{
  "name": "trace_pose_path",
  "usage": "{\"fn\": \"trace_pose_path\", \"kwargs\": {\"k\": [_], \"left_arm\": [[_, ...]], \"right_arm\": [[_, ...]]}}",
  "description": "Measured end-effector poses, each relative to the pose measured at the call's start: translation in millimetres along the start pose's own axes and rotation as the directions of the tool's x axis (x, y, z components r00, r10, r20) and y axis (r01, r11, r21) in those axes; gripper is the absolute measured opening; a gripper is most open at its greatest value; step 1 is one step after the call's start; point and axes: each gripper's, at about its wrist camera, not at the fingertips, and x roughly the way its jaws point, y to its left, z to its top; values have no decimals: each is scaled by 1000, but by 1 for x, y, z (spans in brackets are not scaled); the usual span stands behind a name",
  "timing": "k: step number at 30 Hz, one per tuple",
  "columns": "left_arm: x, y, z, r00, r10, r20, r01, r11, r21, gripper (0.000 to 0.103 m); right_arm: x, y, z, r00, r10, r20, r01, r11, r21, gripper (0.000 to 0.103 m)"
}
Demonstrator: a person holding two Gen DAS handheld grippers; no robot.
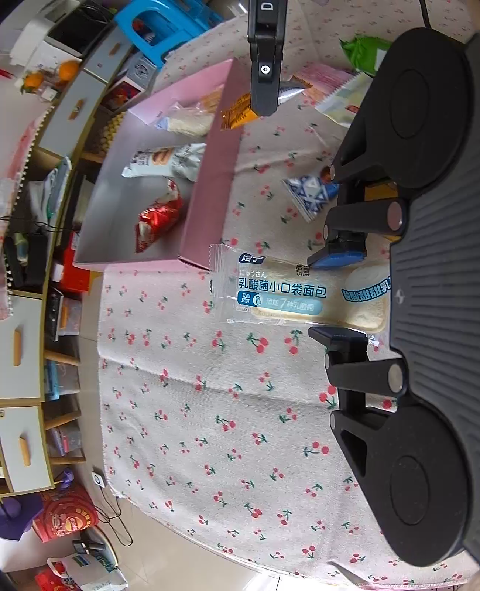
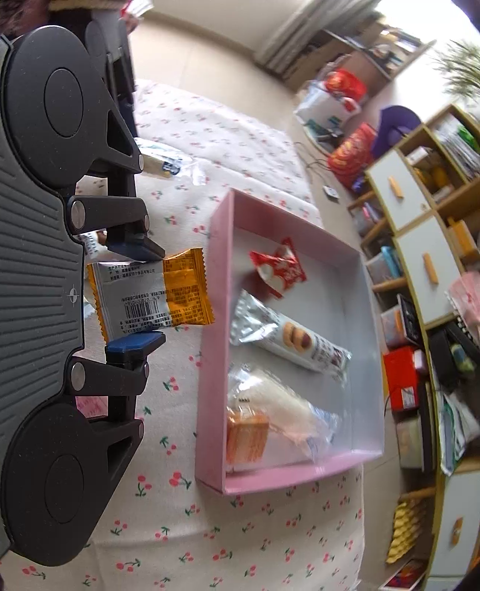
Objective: Organize snacks
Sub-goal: 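Carry both packets over the pink box and open both grippers to drop them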
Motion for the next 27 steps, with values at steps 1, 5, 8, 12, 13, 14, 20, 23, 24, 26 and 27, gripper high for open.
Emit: {"fn": "trace_pose_path", "kwargs": {"k": [1, 5, 8, 12, 13, 14, 20, 23, 24, 26, 27], "left_arm": [[-1, -1, 1, 1000, -3, 5, 3, 1000, -3, 30], [-2, -6, 6, 1000, -18, 21, 18, 1000, -16, 30], [-4, -11, 12, 999, -32, 32, 33, 999, -31, 30], [-5, -22, 24, 997, -38, 62, 39, 999, -18, 30], [-4, -25, 27, 997, -37, 69, 38, 999, -11, 30], [-3, -28, 30, 997, -36, 75, 37, 999, -8, 30], [14, -39, 59, 995, -61, 82, 63, 998, -25, 30], [23, -44, 76, 993, -76, 90, 79, 996, -40, 30], [26, -47, 81, 992, -81, 93, 85, 995, -43, 30], [33, -52, 89, 992, -86, 97, 90, 995, -40, 30], [36, -55, 93, 992, -86, 98, 90, 995, -34, 30]], "right_arm": [[-2, -3, 2, 1000, 1, 7, -1, 1000, 14, 41], [-10, -17, 8, 1000, 9, 28, -11, 997, 73, 41], [-17, -26, 13, 999, 21, 50, -26, 994, 107, 41], [-24, -39, 23, 996, 33, 87, -47, 986, 159, 41], [-24, -43, 24, 995, 32, 96, -48, 984, 170, 41], [-25, -46, 27, 994, 31, 104, -49, 982, 180, 41], [-24, -68, 39, 989, 45, 140, -80, 963, 259, 41], [-22, -78, 50, 987, 49, 153, -91, 955, 283, 41], [-22, -81, 54, 985, 51, 162, -96, 953, 288, 41], [-19, -86, 62, 982, 58, 178, -110, 947, 301, 41], [-16, -89, 66, 981, 60, 184, -115, 944, 309, 41]]}}
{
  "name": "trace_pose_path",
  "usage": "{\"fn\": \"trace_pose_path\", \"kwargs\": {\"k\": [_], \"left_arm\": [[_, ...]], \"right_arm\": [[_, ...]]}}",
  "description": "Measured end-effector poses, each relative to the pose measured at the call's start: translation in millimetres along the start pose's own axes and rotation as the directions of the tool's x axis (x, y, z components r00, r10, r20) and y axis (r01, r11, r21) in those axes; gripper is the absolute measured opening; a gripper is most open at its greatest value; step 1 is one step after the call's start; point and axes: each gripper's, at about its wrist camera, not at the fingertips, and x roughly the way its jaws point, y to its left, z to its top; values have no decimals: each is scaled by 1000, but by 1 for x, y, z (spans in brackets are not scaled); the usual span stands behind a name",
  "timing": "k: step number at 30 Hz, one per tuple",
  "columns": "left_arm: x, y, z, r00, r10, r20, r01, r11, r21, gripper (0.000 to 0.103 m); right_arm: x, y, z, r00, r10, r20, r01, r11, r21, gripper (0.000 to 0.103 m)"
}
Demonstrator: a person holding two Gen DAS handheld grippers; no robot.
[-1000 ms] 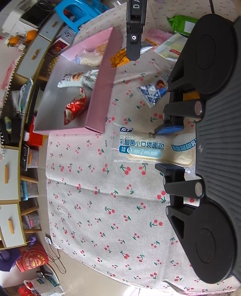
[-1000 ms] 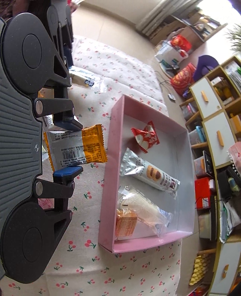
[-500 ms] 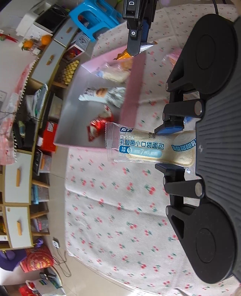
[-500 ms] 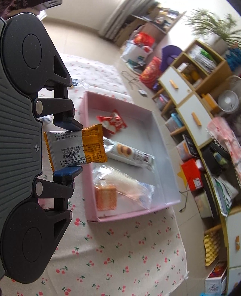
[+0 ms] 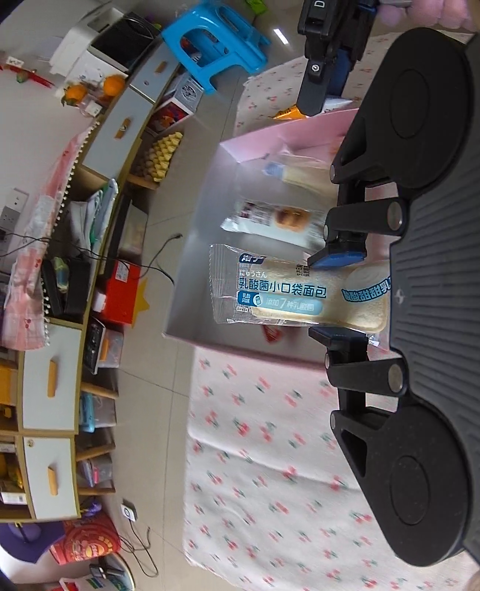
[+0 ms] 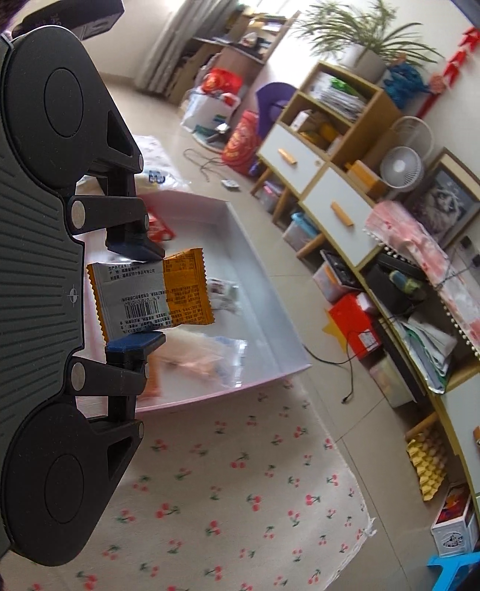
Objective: Organize snacks
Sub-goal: 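Carry both packets over the pink box and open both grippers to drop them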
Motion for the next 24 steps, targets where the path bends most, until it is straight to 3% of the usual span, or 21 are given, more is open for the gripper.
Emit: {"fn": "trace_pose_path", "kwargs": {"k": [7, 19, 21, 23, 24], "left_arm": [[31, -14, 18, 1000, 3, 7, -3, 1000, 21, 30], [49, -22, 25, 998, 50, 34, -53, 995, 81, 29], [50, -24, 25, 997, 62, 47, -67, 993, 94, 31], [50, -25, 25, 996, 80, 48, -85, 990, 112, 46], [49, -26, 23, 995, 85, 51, -90, 989, 120, 47]], "right_arm": [[31, -10, 16, 999, 22, 24, -23, 998, 50, 41], [62, -19, 30, 999, -23, 40, 21, 999, 43, 41], [63, -19, 31, 999, -20, 44, 18, 999, 39, 43], [64, -18, 31, 999, -28, 44, 27, 999, 39, 45], [64, -19, 31, 999, -34, 40, 33, 999, 42, 54]]}}
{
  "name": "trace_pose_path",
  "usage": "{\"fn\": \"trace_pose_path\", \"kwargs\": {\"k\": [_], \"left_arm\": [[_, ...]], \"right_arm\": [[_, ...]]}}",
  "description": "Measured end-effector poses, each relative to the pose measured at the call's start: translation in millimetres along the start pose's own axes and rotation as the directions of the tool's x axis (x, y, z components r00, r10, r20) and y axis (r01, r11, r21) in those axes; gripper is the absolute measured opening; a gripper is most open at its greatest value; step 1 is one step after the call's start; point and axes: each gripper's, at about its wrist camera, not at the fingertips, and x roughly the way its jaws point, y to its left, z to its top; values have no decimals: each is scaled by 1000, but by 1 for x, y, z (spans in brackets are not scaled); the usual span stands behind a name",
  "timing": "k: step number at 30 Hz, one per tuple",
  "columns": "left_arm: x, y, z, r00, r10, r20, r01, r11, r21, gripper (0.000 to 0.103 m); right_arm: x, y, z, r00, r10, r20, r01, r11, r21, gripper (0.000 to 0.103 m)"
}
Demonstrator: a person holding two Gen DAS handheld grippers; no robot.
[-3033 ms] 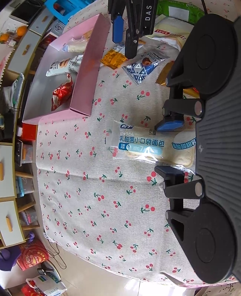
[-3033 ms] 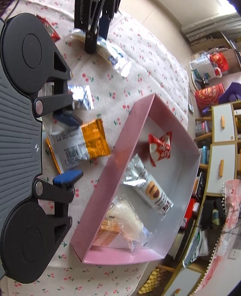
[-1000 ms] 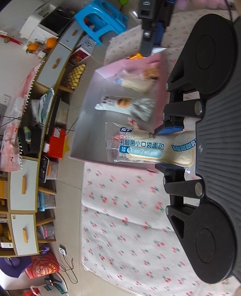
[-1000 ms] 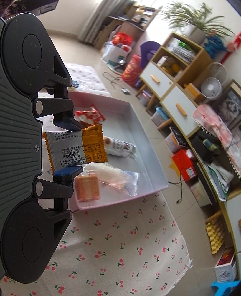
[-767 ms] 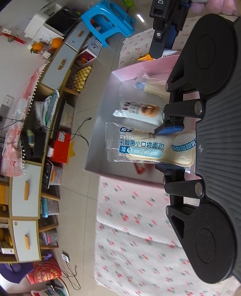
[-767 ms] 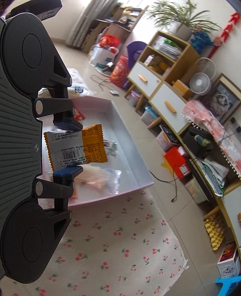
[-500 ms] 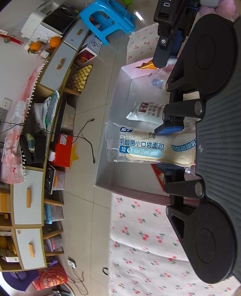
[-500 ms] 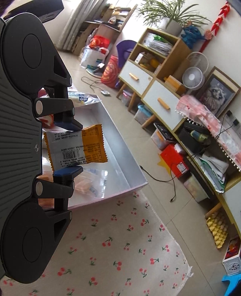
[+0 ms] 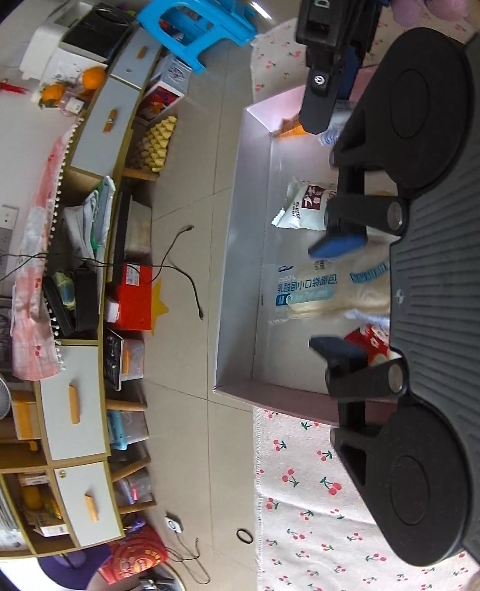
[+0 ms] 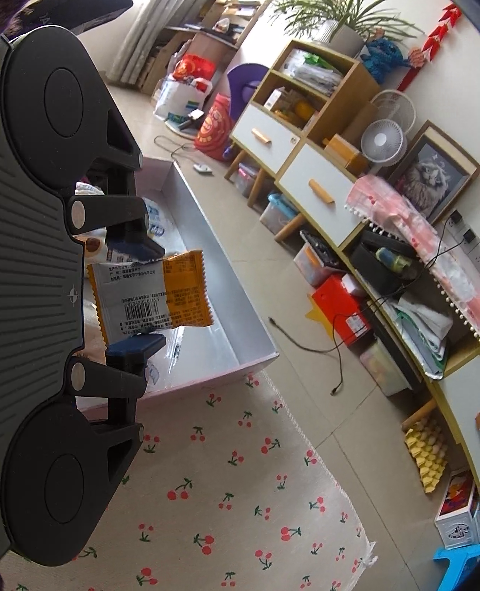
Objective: Organize snacks
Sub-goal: 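Carry both packets over the pink box and open both grippers to drop them, then grasp the red candy packet with the left gripper while the right grasps the green chip bag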
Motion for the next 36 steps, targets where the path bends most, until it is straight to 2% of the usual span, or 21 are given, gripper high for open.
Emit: {"fn": "trace_pose_path", "kwargs": {"k": [1, 2, 5, 14, 26, 36], "left_arm": [[-1, -1, 0, 1000, 5, 2, -5, 1000, 8, 48], [-1, -2, 0, 1000, 8, 0, -8, 1000, 16, 52], [-4, -2, 0, 1000, 12, -5, -12, 1000, 25, 58], [-18, -4, 1, 1000, 8, -8, -7, 1000, 28, 66], [-53, -3, -11, 1000, -11, 1, 11, 999, 34, 75], [-83, 3, -36, 1000, -24, -5, 25, 999, 35, 86]], "right_arm": [[0, -1, 0, 1000, -1, -2, 1, 1000, 6, 63], [-1, -1, 0, 1000, -1, -2, 1, 1000, 11, 65], [-5, -2, 2, 1000, 1, -2, -1, 1000, 16, 66], [-23, 9, 0, 1000, -5, -2, 5, 1000, 4, 66], [-64, 36, -18, 999, -34, -7, 33, 996, -78, 68], [-101, 50, -47, 998, -57, -23, 53, 989, -139, 79]]}}
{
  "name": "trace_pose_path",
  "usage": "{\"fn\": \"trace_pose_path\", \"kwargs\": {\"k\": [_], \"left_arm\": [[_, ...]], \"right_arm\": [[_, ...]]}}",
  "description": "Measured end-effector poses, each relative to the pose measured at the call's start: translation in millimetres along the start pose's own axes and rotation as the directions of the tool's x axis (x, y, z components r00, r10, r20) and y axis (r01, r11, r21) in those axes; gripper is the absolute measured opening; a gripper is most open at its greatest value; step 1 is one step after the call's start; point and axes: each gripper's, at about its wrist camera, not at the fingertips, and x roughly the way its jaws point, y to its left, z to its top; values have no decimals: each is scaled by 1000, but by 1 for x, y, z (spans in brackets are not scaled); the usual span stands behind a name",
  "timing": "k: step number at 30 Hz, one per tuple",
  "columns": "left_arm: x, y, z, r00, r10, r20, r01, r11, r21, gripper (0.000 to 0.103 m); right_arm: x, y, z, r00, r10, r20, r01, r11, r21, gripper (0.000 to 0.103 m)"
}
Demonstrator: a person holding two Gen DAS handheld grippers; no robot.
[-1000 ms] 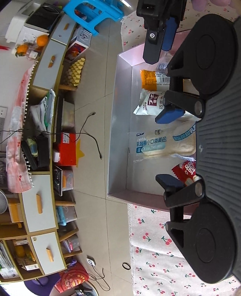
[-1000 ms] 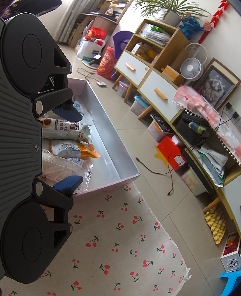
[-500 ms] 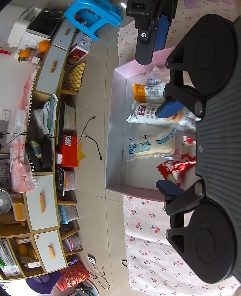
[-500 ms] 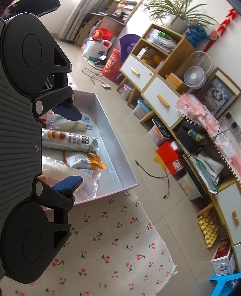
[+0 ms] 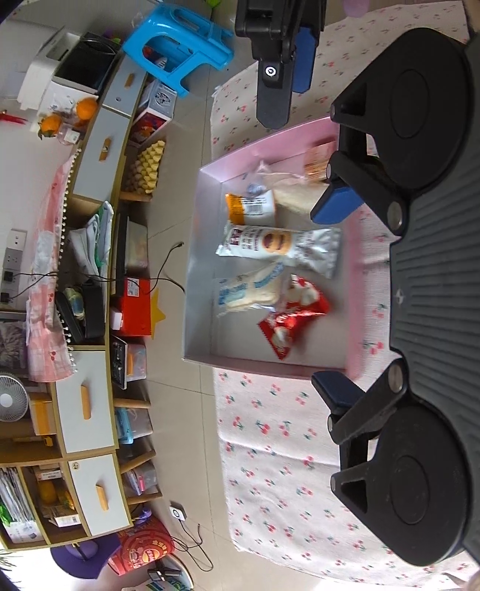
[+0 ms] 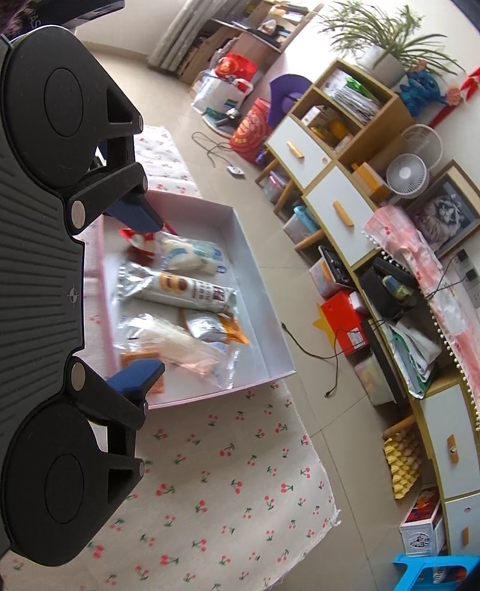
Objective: Organize snacks
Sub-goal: 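Grasp the red candy packet with the left gripper while the right grasps the green chip bag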
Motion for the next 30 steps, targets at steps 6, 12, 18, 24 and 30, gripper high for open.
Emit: {"fn": "trace_pose_path", "kwargs": {"k": [6, 12, 18, 24, 30], "left_arm": [[-13, 3, -19, 1000, 12, -10, -12, 1000, -2, 91], [-29, 7, -37, 1000, 30, -9, -30, 1000, -8, 95], [-41, 11, -57, 999, 29, -17, -29, 999, -15, 100], [-44, 17, -83, 1000, 14, -26, -15, 999, -36, 101], [-47, 20, -98, 999, -30, -39, 30, 1000, -6, 101]], "right_arm": [[-14, 7, -19, 1000, -17, -21, 17, 999, -36, 82], [-22, 16, -38, 998, -32, -55, 28, 997, -70, 85], [-28, 24, -60, 996, -50, -71, 41, 992, -118, 86], [-22, 20, -80, 993, -52, -109, 38, 990, -135, 87], [-19, 18, -98, 985, -75, -158, 44, 981, -191, 87]]}}
